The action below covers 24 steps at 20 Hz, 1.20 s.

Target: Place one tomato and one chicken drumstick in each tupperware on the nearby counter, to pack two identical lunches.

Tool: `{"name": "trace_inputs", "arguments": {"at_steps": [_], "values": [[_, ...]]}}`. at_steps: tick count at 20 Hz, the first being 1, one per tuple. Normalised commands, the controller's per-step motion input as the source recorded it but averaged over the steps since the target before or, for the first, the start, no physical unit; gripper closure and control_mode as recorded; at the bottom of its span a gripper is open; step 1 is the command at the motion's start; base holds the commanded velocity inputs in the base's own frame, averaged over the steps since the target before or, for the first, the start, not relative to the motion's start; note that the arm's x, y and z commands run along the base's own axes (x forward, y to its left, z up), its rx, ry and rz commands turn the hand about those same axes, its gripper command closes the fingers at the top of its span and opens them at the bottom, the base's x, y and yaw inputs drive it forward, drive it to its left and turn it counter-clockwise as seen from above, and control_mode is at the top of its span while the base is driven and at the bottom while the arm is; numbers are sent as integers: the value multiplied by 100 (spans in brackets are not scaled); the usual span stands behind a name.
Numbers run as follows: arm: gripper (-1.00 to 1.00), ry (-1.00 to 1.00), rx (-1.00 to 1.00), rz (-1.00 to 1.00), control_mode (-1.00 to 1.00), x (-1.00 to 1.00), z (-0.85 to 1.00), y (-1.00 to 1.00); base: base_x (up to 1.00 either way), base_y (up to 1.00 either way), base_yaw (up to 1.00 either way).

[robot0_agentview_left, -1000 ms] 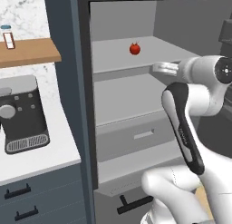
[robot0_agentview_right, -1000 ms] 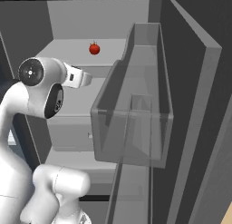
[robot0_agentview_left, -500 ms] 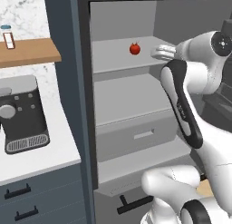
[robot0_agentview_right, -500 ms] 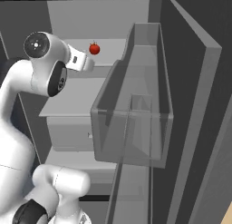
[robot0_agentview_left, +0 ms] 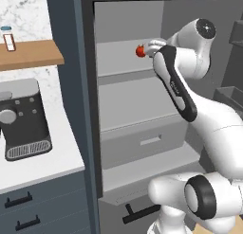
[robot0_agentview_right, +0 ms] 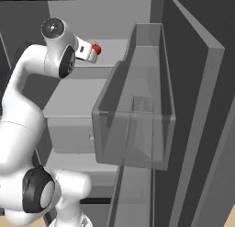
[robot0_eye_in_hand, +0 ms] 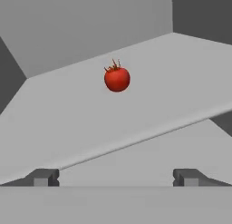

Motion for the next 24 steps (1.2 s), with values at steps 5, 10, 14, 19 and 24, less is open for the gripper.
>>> {"name": "trace_inputs", "arguments": {"at_steps": [5,10,14,19,24], "values": [[-100,1,0,1,-100,79,-9,3,0,0,0],[-100,0,0,0,-100,79,-9,0,0,0,0],[-100,2,0,0,-100,70,-8,-1,0,0,0],[-100,1,0,0,-100,64,-12,-2,0,0,0],[-100,0,0,0,-100,54,-13,0,0,0,0]]}}
